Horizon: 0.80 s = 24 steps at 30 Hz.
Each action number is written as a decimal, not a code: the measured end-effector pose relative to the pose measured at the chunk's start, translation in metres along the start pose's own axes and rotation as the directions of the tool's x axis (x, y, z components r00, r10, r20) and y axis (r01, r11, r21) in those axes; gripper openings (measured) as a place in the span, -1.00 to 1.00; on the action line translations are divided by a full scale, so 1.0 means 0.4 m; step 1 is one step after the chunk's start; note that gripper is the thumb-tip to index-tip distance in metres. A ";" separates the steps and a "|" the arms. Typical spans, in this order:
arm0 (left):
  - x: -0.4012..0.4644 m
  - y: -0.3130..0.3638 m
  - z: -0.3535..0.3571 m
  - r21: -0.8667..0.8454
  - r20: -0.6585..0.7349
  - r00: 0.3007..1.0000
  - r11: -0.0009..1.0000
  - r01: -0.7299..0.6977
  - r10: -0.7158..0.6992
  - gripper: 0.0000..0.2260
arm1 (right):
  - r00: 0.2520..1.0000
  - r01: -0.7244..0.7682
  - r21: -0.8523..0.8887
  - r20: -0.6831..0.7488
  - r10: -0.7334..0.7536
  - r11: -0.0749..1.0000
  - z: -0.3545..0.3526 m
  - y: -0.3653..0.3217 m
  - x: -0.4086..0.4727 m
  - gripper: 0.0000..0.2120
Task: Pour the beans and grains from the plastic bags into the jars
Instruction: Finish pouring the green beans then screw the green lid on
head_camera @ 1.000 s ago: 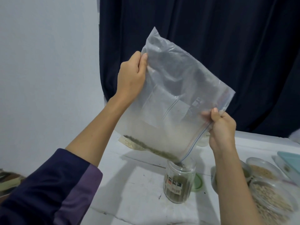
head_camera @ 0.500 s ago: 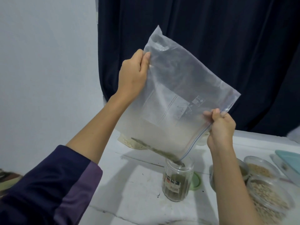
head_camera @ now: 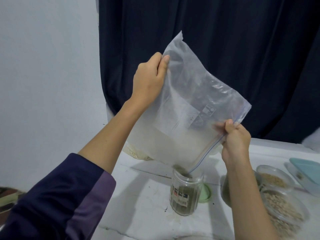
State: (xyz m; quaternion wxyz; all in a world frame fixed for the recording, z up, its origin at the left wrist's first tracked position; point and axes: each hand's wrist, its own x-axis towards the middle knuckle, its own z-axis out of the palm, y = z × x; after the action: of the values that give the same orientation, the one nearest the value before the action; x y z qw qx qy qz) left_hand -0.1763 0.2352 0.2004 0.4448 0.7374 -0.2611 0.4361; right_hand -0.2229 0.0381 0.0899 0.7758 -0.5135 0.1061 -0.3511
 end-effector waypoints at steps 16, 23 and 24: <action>0.013 0.023 0.027 0.025 0.018 0.999 0.999 -0.026 0.026 -0.64 | 0.999 0.010 0.092 -0.039 -0.007 0.996 -0.028 0.006 0.007 -0.75; 0.017 0.029 0.028 0.027 0.021 0.999 0.999 -0.045 0.045 -0.63 | 0.999 0.019 0.101 -0.032 -0.016 0.995 -0.022 0.006 0.000 -0.74; 0.017 0.028 0.028 0.027 0.022 0.999 0.998 -0.050 0.049 -0.63 | 0.998 0.031 0.100 -0.065 -0.025 0.995 -0.023 0.008 0.003 -0.74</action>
State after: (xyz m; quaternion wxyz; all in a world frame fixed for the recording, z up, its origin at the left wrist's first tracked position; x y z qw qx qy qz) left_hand -0.1773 0.2200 0.2087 0.4209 0.7415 -0.2779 0.4425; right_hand -0.2257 0.0315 0.0833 0.7918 -0.4638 0.1058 -0.3831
